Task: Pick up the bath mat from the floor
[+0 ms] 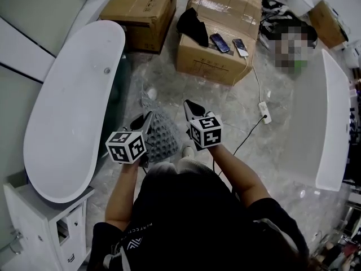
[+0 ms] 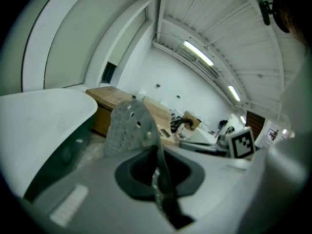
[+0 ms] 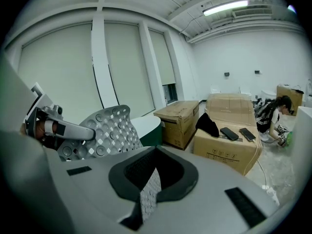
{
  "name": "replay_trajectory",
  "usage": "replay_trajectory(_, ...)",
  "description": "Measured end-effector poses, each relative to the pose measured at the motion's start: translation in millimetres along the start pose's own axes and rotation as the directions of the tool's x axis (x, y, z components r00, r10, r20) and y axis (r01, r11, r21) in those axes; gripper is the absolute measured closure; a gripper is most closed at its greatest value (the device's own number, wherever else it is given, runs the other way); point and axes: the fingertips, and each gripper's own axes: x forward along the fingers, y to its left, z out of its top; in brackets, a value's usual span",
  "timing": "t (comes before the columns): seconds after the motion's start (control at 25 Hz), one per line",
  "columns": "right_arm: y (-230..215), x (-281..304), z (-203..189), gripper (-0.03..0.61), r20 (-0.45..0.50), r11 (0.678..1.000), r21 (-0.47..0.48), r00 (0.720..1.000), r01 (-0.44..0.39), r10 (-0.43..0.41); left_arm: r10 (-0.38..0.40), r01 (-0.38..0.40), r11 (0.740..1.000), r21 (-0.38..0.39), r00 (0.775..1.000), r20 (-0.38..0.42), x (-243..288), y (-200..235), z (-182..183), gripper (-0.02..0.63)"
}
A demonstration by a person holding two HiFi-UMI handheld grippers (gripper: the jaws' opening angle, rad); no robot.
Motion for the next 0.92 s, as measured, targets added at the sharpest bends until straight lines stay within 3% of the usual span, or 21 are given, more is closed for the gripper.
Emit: replay_trajectory(0.92,4,-21,3,0.58,0.042,1.0,0.001,0.999,0.013,-0.013,-0.003,0.003,1.0,-0.001,1.0,0.02,-10,-8,-6,0.6)
